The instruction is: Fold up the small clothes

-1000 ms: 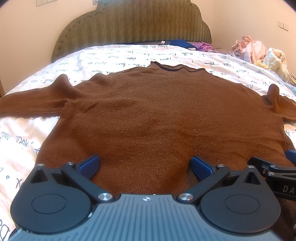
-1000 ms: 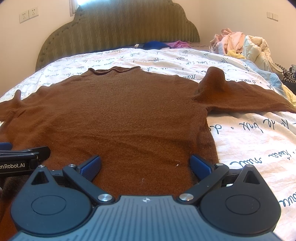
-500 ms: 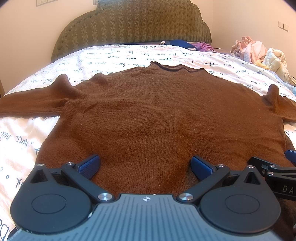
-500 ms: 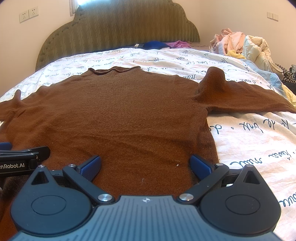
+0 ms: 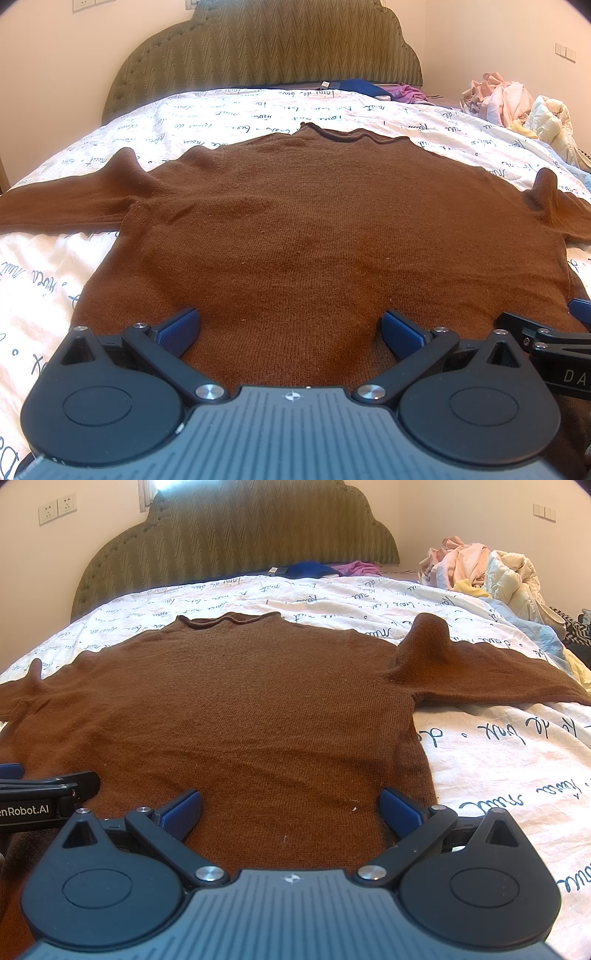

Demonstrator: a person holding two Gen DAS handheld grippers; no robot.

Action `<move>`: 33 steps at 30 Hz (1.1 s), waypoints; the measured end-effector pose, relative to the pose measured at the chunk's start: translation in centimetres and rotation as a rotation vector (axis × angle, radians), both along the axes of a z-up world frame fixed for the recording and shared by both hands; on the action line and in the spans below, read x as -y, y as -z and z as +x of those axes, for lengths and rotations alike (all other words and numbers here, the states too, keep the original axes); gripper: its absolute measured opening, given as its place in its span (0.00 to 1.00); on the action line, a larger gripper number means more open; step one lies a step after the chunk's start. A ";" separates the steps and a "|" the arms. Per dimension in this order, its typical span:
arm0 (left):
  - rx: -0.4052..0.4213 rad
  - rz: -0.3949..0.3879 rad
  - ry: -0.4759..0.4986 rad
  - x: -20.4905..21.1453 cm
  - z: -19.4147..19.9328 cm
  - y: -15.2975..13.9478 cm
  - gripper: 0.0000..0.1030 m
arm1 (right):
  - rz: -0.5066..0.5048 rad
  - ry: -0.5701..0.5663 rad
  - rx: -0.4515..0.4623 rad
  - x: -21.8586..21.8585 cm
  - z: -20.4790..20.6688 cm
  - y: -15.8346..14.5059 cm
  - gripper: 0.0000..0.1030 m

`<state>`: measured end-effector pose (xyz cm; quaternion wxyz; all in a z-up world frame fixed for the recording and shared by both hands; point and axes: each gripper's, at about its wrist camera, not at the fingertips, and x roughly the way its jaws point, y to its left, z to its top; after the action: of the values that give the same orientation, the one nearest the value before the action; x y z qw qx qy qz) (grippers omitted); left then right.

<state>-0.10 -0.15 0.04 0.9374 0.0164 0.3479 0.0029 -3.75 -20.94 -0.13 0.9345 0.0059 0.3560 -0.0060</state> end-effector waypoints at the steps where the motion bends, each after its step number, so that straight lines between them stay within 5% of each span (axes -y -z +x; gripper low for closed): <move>1: 0.000 0.000 0.000 0.0 0.0 0.0 1.00 | 0.000 0.000 0.000 0.0 0.0 0.0 1.00; 28: 0.008 0.030 0.004 0.4 -0.3 -0.1 1.00 | 0.005 -0.009 -0.007 0.2 0.0 -0.2 1.00; 30: 0.005 0.025 0.005 0.4 -0.2 0.0 1.00 | 0.069 -0.061 -0.021 1.5 0.2 -0.9 1.00; 33: 0.006 0.016 0.007 0.2 -0.2 0.1 1.00 | 0.312 -0.079 0.088 7.2 -0.3 -3.5 1.00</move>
<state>-0.25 -0.34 -0.06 0.9382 0.0252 0.3452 0.0026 -4.06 -28.11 3.40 0.9364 0.1371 0.3114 0.0862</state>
